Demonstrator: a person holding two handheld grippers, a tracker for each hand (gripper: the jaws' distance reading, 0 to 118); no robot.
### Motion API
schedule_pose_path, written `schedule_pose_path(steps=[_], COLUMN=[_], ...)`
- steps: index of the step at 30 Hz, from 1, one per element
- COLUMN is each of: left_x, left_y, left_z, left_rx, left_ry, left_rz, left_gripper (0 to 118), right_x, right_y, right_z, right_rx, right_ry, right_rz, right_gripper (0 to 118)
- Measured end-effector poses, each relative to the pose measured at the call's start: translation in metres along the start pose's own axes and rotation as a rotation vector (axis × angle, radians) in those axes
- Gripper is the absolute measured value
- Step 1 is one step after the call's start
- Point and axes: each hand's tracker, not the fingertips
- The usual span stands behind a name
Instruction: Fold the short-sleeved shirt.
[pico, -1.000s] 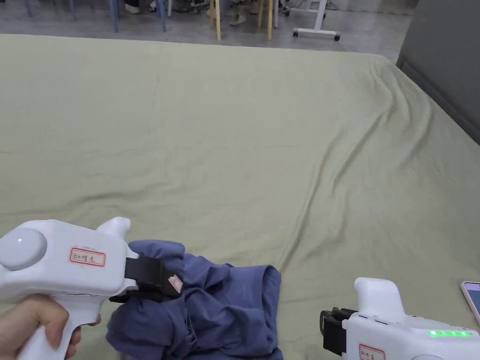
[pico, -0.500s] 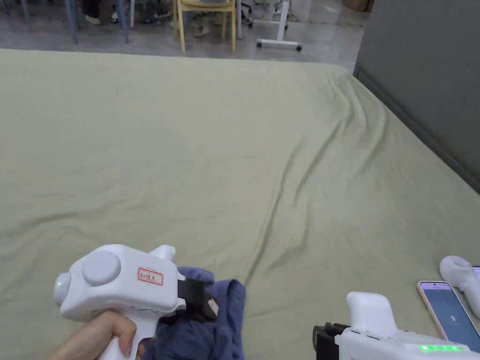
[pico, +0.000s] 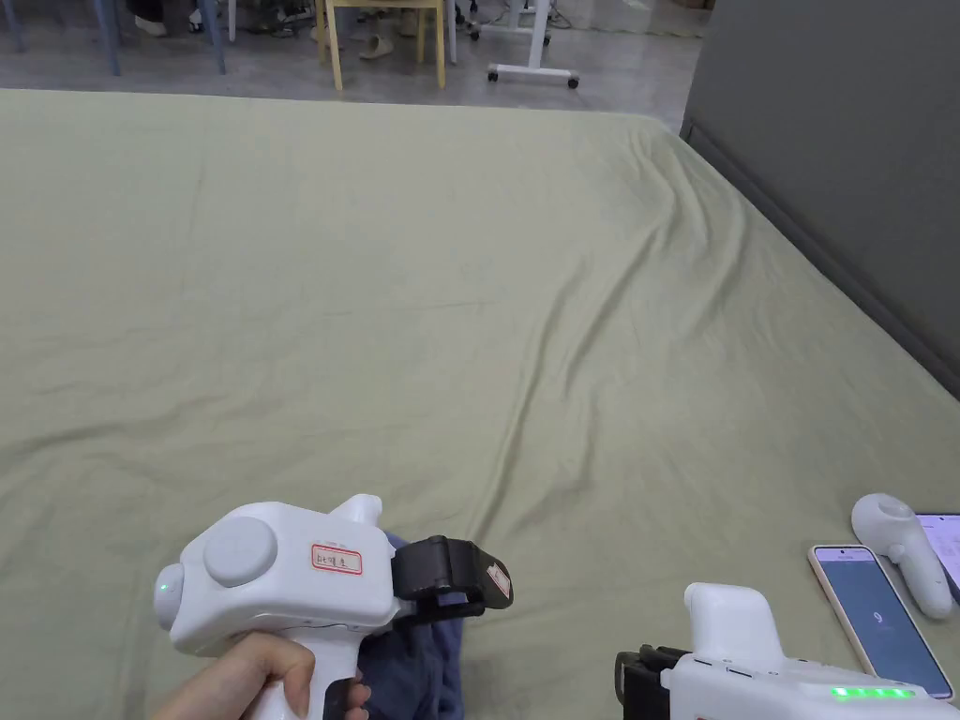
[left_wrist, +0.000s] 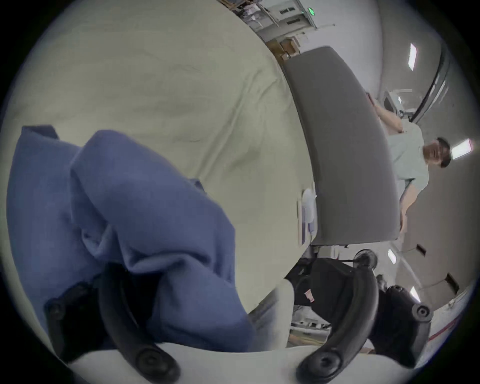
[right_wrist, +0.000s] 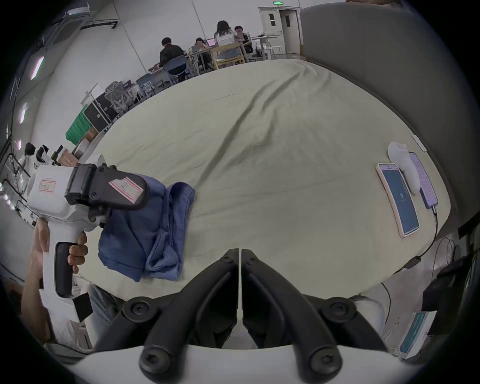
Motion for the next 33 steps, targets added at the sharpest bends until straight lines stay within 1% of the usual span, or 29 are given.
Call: schedule_pose_path(steps=[3, 6, 9, 11, 12, 13, 14, 15, 16, 17, 18, 19, 20, 21, 23, 25, 27, 29, 31, 33], left_x=[-0.001, -0.005, -0.006, -0.002, 0.002, 0.005, 0.008, 0.011, 0.013, 0.013, 0.013, 0.013, 0.012, 0.012, 0.013, 0.016, 0.03, 0.043, 0.054, 0.059], left_y=[-0.003, -0.004, -0.008, -0.017, -0.024, -0.032, -0.039, -0.046, -0.053, -0.06, -0.064, -0.068, -0.07, -0.073, -0.077, -0.076, -0.073, -0.068, -0.063, -0.06], left_z=[0.0, 0.008, 0.026, 0.048, 0.061, 0.075, 0.087, 0.098, 0.109, 0.117, 0.12, 0.121, 0.12, 0.119, 0.11, 0.098, 0.078, 0.048, 0.016, -0.014], left_rx=[0.012, 0.027, 0.071, 0.173, 0.228, 0.278, 0.322, 0.354, 0.389, 0.407, 0.401, 0.369, 0.323, 0.32, 0.342, 0.348, 0.352, 0.319, 0.253, 0.216], left_ry=[-0.018, -0.048, -0.035, 0.021, 0.056, 0.085, 0.107, 0.128, 0.149, 0.181, 0.243, 0.343, 0.407, 0.453, 0.526, 0.53, 0.577, 0.604, 0.634, 0.598], left_rz=[0.021, 0.076, 0.12, 0.081, 0.032, -0.018, -0.062, -0.084, -0.116, -0.158, -0.19, -0.202, -0.238, -0.286, -0.314, -0.328, -0.408, -0.533, -0.591, -0.633], left_gripper=[116, 116, 116, 114, 111, 104, 92, 75, 52, 10, 1, 1, 1, 1, 1, 1, 1, 1, 1, 1], right_x=[0.0, 0.0, 0.0, 0.0, 0.0, -0.001, -0.001, -0.002, -0.004, -0.006, -0.008, -0.01, -0.013, -0.015, -0.02, -0.025, -0.028, -0.028, -0.027, -0.024], right_y=[0.0, 0.0, 0.001, 0.001, 0.001, 0.001, 0.001, 0.002, 0.002, 0.002, 0.002, 0.002, 0.002, 0.001, 0.001, 0.0, -0.002, -0.004, -0.004, -0.004], right_z=[0.0, -0.001, 0.001, 0.002, 0.002, 0.002, 0.002, 0.001, 0.0, -0.001, -0.002, -0.002, -0.002, -0.003, -0.005, -0.006, -0.006, -0.006, -0.005, -0.002], right_rx=[0.0, -0.002, 0.002, 0.006, 0.007, 0.006, 0.005, 0.004, 0.002, 0.001, 0.002, 0.002, 0.002, 0.002, -0.002, -0.013, -0.021, -0.027, -0.032, -0.029], right_ry=[0.002, 0.001, 0.002, 0.003, 0.001, -0.001, -0.001, -0.001, -0.001, -0.001, 0.003, 0.014, 0.02, 0.023, 0.035, 0.039, 0.044, 0.043, 0.042, 0.028], right_rz=[-0.006, -0.001, 0.002, 0.0, -0.001, -0.001, 0.001, 0.004, 0.008, 0.01, 0.013, 0.017, 0.018, 0.02, 0.032, 0.041, 0.054, 0.06, 0.064, 0.063], right_gripper=[5, 5, 5, 5, 5, 5, 5, 5, 5, 5, 5, 5, 5, 5, 5, 5, 5, 5, 5, 5])
